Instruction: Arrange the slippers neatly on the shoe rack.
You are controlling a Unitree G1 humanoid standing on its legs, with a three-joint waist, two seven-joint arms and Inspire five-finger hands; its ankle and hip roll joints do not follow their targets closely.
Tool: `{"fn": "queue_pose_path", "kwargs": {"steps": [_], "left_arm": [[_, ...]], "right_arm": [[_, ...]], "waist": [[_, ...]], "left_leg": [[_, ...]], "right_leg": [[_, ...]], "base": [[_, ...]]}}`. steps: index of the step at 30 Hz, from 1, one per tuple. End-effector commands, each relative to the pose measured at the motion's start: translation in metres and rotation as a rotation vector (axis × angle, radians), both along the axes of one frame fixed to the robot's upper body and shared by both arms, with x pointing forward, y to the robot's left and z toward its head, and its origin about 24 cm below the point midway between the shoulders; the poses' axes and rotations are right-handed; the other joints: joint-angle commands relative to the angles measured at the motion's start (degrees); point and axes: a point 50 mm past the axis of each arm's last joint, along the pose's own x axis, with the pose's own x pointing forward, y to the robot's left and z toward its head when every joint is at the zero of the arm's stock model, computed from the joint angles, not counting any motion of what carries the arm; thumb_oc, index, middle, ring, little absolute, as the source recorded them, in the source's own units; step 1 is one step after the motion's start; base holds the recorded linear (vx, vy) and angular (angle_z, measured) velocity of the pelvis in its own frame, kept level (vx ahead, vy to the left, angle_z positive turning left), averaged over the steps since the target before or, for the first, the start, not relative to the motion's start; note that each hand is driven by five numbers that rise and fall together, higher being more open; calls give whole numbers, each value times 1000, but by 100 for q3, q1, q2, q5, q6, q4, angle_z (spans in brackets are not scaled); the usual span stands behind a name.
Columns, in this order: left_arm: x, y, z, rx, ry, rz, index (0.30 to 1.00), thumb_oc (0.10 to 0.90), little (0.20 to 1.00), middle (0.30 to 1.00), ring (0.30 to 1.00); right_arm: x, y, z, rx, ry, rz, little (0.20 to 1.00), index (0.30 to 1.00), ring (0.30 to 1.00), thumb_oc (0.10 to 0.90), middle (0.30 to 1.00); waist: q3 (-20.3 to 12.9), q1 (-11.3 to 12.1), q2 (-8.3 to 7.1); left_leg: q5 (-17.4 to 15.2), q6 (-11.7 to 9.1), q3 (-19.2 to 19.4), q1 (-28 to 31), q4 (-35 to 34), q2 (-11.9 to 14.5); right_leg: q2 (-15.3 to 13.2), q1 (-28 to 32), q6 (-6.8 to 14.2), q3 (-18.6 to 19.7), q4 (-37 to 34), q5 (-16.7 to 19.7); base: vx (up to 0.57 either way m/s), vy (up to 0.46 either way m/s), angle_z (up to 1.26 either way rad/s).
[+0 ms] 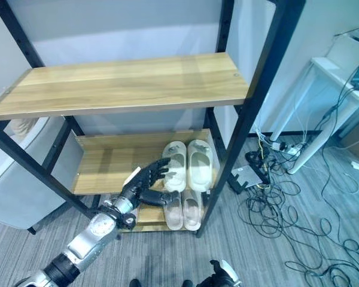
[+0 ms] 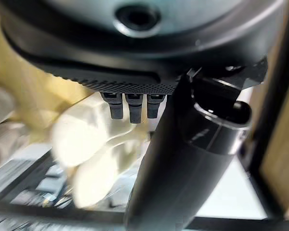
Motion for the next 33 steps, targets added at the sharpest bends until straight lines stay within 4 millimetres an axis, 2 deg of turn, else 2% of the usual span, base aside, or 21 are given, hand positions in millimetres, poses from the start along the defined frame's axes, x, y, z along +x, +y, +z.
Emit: {"fn": "queue_pose_path", "kwargs": {"steps": [1, 4, 9, 10, 12, 14, 15, 16, 20, 23, 24, 26, 28, 29, 31, 33], "left_arm": [[10, -4, 59, -177, -244, -28, 900, 800, 900, 900, 900], [3, 11, 52, -166, -224, 2, 900, 800, 900, 900, 900], [-14, 44, 21, -87, -117, 81, 900, 800, 900, 900, 900], [-15, 44, 21, -87, -117, 81, 900, 800, 900, 900, 900], [-27, 66, -3, -1, -33, 142, 900, 800, 900, 900, 900], [-28, 67, -4, 0, -32, 142, 900, 800, 900, 900, 900], [-46, 94, -32, 106, 79, 214, 900, 800, 900, 900, 900], [-47, 95, -32, 107, 80, 215, 900, 800, 900, 900, 900], [-76, 127, -73, 253, 261, 313, 900, 800, 900, 900, 900], [-93, 139, -104, 367, 399, 345, 900, 800, 900, 900, 900], [-93, 139, -105, 367, 398, 344, 900, 800, 900, 900, 900], [-112, 147, -137, 487, 548, 361, 900, 800, 900, 900, 900], [-116, 147, -144, 508, 582, 367, 900, 800, 900, 900, 900], [-127, 150, -159, 559, 667, 383, 900, 800, 900, 900, 900], [-129, 149, -164, 573, 690, 385, 900, 800, 900, 900, 900], [-140, 150, -179, 631, 779, 400, 900, 800, 900, 900, 900]], "right_arm": [[-1, 12, -2, 33, -6, 17, 900, 900, 900, 800, 900], [1, 14, -2, 43, -10, 19, 900, 900, 900, 800, 900], [5, 14, -1, 57, -20, 18, 900, 900, 900, 800, 900], [5, 14, -1, 57, -20, 18, 900, 900, 900, 800, 900], [5, 12, 0, 58, -28, 8, 900, 900, 900, 800, 900], [5, 12, 0, 58, -26, 9, 900, 900, 900, 800, 900], [6, 8, 2, 58, -39, -7, 900, 900, 900, 800, 900], [5, 8, 1, 59, -38, -6, 900, 900, 900, 800, 900], [2, 4, 1, 65, -36, -18, 900, 900, 900, 800, 900], [-2, 5, 1, 77, -32, -17, 900, 900, 900, 800, 900], [-2, 4, 1, 76, -32, -17, 900, 900, 900, 800, 900], [-4, 3, 0, 82, -27, -20, 900, 900, 900, 800, 900], [-5, 2, 0, 81, -26, -21, 900, 900, 900, 800, 900], [-6, 1, 0, 81, -19, -28, 900, 900, 900, 800, 900], [-6, 0, 0, 79, -18, -30, 900, 900, 900, 800, 900], [-7, -3, 0, 70, -8, -42, 900, 900, 900, 800, 900]], "waist": [[-297, 262, -260], [-304, 354, -317], [-311, 512, -396], [-312, 510, -396], [-298, 597, -438], [-304, 590, -440], [-285, 658, -475], [-292, 648, -479], [-267, 704, -522], [-252, 695, -543], [-251, 695, -539], [-241, 643, -554], [-238, 628, -553], [-238, 601, -563], [-229, 596, -559], [-232, 570, -558]], "left_leg": [[-319, -366, 3, 57, 11, 146], [-325, -366, -18, 64, 11, 138], [-316, -366, -60, 83, 11, 120], [-316, -366, -60, 83, 11, 120], [-311, -364, -88, 88, 11, 111], [-312, -364, -88, 90, 11, 110], [-307, -353, -114, 77, 11, 97], [-307, -352, -117, 77, 11, 95], [-294, -323, -158, 46, 11, 50], [-298, -297, -162, 38, 11, 30], [-298, -296, -163, 37, 11, 29], [-306, -277, -160, 39, 11, 6], [-309, -273, -153, 42, 11, -2], [-316, -262, -133, 45, 11, -12], [-323, -256, -128, 47, 11, -17], [-347, -240, -102, 75, 11, -35]], "right_leg": [[-416, -199, 665, -542, 69, -24], [-426, -161, 666, -584, 69, -21], [-434, -97, 667, -677, 69, -9], [-434, -96, 667, -678, 69, -9], [-448, -58, 663, -730, 69, 0], [-449, -56, 664, -731, 69, -2], [-464, -42, 674, -778, 69, 18], [-466, -40, 676, -782, 69, 16], [-500, -48, 685, -820, 69, 60], [-520, -48, 688, -816, 69, 72], [-521, -48, 689, -818, 69, 72], [-537, -52, 692, -806, 74, 76], [-539, -54, 693, -800, 76, 77], [-548, -59, 697, -790, 73, 83], [-552, -65, 700, -780, 75, 86], [-557, -67, 699, -741, 78, 85]], "base": [[-9, 27, 13], [-8, 21, 8], [-13, 21, 7], [-20, 32, 14], [-17, 32, 11], [-10, 28, 5], [-15, 44, 3], [-22, 71, 2], [-22, 51, 3], [-15, 46, 6], [-15, 52, 4], [-13, 56, 3], [-10, 40, 2], [-16, 46, 0], [-11, 50, 0], [0, 61, 0]]}}
